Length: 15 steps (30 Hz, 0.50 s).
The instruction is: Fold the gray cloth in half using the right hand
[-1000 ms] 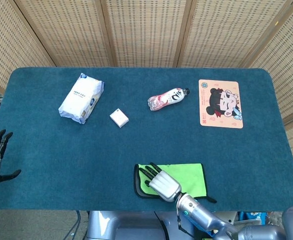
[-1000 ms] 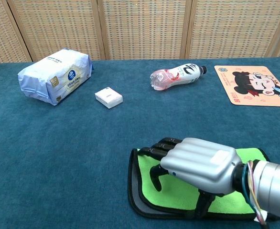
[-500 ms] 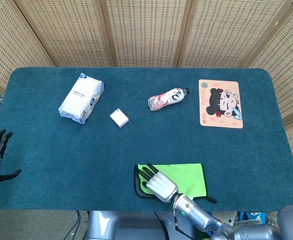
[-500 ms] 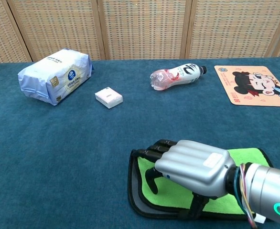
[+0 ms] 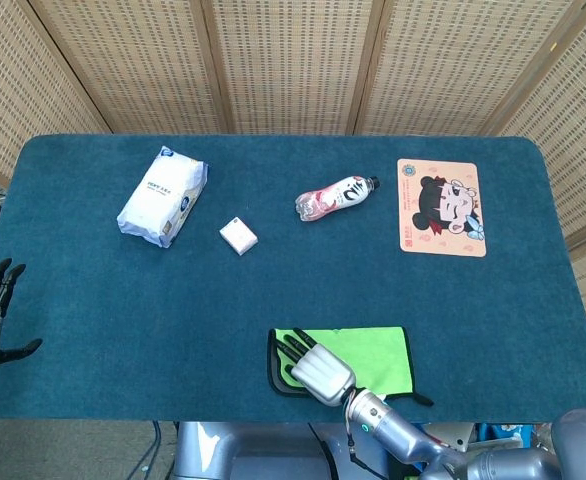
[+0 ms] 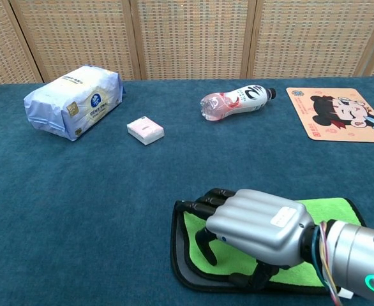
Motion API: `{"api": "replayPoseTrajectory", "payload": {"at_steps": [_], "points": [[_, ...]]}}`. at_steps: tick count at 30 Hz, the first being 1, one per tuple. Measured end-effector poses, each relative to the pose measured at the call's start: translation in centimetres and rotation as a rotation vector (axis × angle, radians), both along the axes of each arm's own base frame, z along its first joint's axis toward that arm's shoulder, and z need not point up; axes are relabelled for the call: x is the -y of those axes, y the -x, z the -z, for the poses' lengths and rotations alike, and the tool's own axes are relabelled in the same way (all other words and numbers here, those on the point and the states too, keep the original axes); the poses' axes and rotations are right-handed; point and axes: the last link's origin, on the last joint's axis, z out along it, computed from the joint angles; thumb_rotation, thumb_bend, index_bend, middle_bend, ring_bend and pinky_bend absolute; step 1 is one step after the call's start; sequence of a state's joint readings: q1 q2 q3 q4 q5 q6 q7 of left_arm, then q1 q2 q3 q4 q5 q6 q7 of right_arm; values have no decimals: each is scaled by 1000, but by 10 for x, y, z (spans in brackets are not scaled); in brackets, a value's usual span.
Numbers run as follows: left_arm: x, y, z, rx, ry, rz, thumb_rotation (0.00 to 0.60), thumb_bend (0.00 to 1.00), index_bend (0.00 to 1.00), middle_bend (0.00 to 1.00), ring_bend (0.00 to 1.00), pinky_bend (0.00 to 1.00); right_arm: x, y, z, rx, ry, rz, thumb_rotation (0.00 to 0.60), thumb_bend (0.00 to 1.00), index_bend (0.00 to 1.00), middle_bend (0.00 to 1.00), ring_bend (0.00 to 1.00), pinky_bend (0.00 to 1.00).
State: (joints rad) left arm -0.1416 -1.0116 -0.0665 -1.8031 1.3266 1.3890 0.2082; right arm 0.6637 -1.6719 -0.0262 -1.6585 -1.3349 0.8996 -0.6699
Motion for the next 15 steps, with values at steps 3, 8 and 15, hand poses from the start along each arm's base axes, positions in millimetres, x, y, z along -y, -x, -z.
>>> {"api": "replayPoseTrajectory", "payload": {"at_steps": [3,8,15], "points": [[0,0,0,1,0,1,600,97,0,0,0,0,0,1,0,-5,1,-3,600,413,478,0,0,0],[0,0,0,1,0,2,600,97,0,0,0,0,-4,1,1,-5,-5,-13,600,413,478,0,0,0],[0,0,0,0,0,2,600,97,0,0,0,0,-8,0,3,-6,-13,-27,600,413,478,0,0,0]]}}
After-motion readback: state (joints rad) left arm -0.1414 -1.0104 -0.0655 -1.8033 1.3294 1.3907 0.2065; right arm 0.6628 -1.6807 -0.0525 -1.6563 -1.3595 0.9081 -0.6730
